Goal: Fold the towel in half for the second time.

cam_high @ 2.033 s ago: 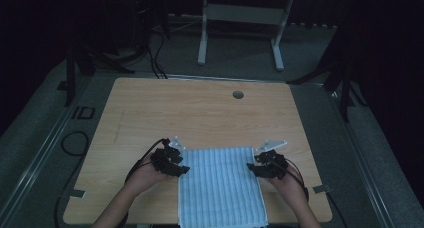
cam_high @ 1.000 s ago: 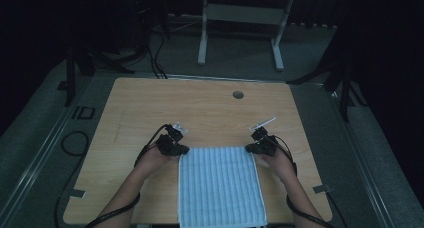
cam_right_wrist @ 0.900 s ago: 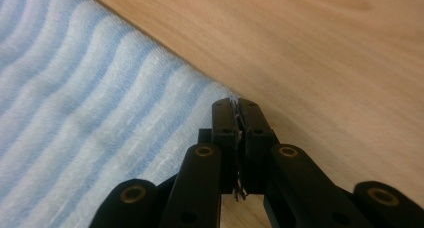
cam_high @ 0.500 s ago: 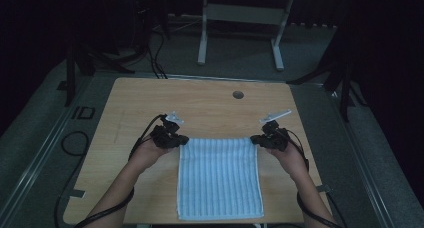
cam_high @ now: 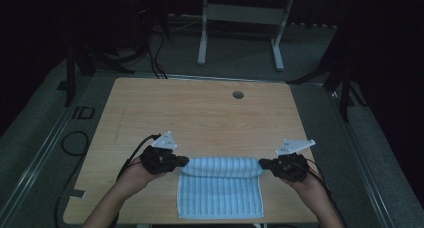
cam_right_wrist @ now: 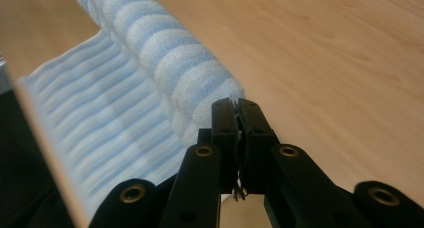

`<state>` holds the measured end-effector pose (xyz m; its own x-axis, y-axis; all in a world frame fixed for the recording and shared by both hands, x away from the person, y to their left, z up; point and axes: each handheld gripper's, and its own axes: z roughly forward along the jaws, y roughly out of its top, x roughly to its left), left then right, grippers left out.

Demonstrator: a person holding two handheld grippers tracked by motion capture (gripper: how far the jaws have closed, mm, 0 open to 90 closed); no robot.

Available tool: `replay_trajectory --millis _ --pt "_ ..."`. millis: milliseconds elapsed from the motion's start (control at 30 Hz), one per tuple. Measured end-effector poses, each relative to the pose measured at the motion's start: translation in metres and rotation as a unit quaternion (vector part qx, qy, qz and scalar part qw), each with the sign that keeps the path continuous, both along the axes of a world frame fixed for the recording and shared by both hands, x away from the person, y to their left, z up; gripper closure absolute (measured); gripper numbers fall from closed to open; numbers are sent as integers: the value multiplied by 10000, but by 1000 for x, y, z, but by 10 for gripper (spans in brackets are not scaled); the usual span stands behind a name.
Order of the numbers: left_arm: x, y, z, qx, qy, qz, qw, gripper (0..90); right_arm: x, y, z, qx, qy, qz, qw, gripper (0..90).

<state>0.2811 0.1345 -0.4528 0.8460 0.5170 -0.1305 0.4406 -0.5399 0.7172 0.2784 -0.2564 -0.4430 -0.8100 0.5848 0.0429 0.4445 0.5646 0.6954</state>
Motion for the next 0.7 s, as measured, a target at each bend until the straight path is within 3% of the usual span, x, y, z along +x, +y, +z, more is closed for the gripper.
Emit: replay_trajectory --millis 33,100,200,233,267,300,333,367,433,500,600,700 --pt "-18 -4 -8 157 71 -197 9997 870 -15 0 -4 -99 -26 127 9999 868" --pt "-32 -5 -10 168 60 -371 9992 870 -30 -2 -8 -153 9 187 9997 868" --pt "-36 -4 -11 127 52 -355 9993 869 -39 -4 -12 -110 37 197 9997 868" --pt "-47 0 -13 75 72 -334 9994 869 -51 -5 -17 -20 104 215 9997 868" --pt "-48 1 -15 26 222 -385 9990 868 -55 -6 -20 37 148 233 9996 858" --pt "-49 3 -16 51 378 -543 9978 862 -59 -6 -22 100 287 270 9992 805" --pt "-51 3 -18 71 364 -579 9976 844 -63 -6 -24 121 366 351 9986 724" --pt "-53 4 -19 42 441 -650 9969 807 -65 -7 -25 146 379 338 9986 721" --pt "-55 1 -21 60 453 -710 9964 683 -69 -10 -24 185 330 274 9989 711" --pt "-54 -3 -24 110 480 -691 9964 636 -67 -12 -22 193 277 152 9993 692" --pt "-50 -11 -30 97 481 -685 9964 594 -60 -10 -26 220 267 39 9994 668" --pt "-46 -21 -43 241 510 -682 9961 594 -54 -3 -37 213 361 30 9991 661"
